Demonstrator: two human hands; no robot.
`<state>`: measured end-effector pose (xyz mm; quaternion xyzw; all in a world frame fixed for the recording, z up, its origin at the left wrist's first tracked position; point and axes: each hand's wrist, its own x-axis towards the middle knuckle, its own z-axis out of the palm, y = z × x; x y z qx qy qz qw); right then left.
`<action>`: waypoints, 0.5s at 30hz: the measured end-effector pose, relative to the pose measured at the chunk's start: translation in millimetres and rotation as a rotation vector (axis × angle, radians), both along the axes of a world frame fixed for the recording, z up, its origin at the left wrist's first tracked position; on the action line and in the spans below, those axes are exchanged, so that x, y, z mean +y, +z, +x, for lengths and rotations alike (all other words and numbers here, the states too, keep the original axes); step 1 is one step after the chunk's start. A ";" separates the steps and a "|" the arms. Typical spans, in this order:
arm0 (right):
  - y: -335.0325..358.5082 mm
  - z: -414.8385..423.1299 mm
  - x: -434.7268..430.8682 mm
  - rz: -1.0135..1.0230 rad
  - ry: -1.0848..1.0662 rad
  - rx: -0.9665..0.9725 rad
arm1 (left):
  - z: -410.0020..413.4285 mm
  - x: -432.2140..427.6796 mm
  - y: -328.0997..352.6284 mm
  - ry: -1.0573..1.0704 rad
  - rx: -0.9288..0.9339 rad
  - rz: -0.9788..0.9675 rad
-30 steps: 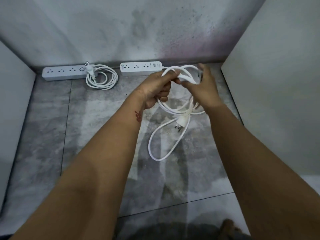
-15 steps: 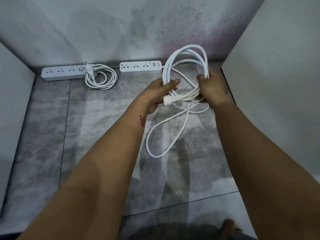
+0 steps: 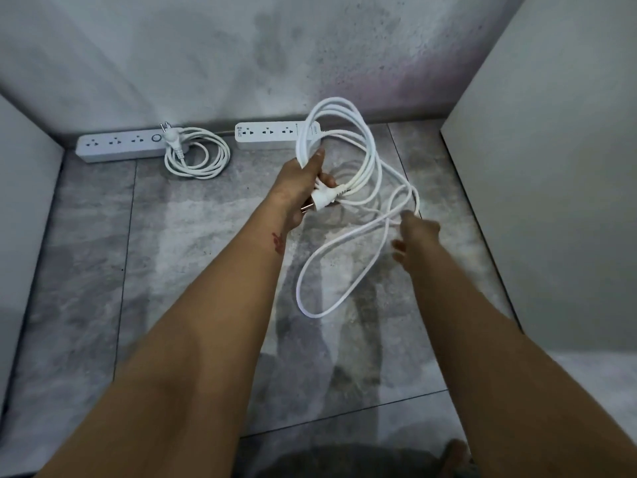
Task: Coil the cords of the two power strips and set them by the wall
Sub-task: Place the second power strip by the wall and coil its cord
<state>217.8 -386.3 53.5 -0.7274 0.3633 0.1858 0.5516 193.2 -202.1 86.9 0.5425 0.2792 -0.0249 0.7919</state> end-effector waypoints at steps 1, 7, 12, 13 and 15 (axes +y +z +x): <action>-9.2 -10.0 2.7 -0.068 0.026 0.046 | -0.1 -0.5 -2.3 0.013 0.002 -0.006; -22.6 -62.4 52.7 -0.333 0.304 0.033 | -0.7 -2.5 -4.2 0.027 0.010 -0.009; -37.1 -60.5 56.7 -0.484 0.303 0.078 | -4.6 -4.4 1.8 -0.010 0.000 -0.027; -38.0 -58.3 54.4 -0.494 0.285 0.062 | -5.3 -3.3 2.4 -0.009 -0.003 -0.025; -36.6 -55.2 53.7 -0.499 0.227 0.004 | -6.0 -0.8 2.7 -0.007 -0.011 -0.024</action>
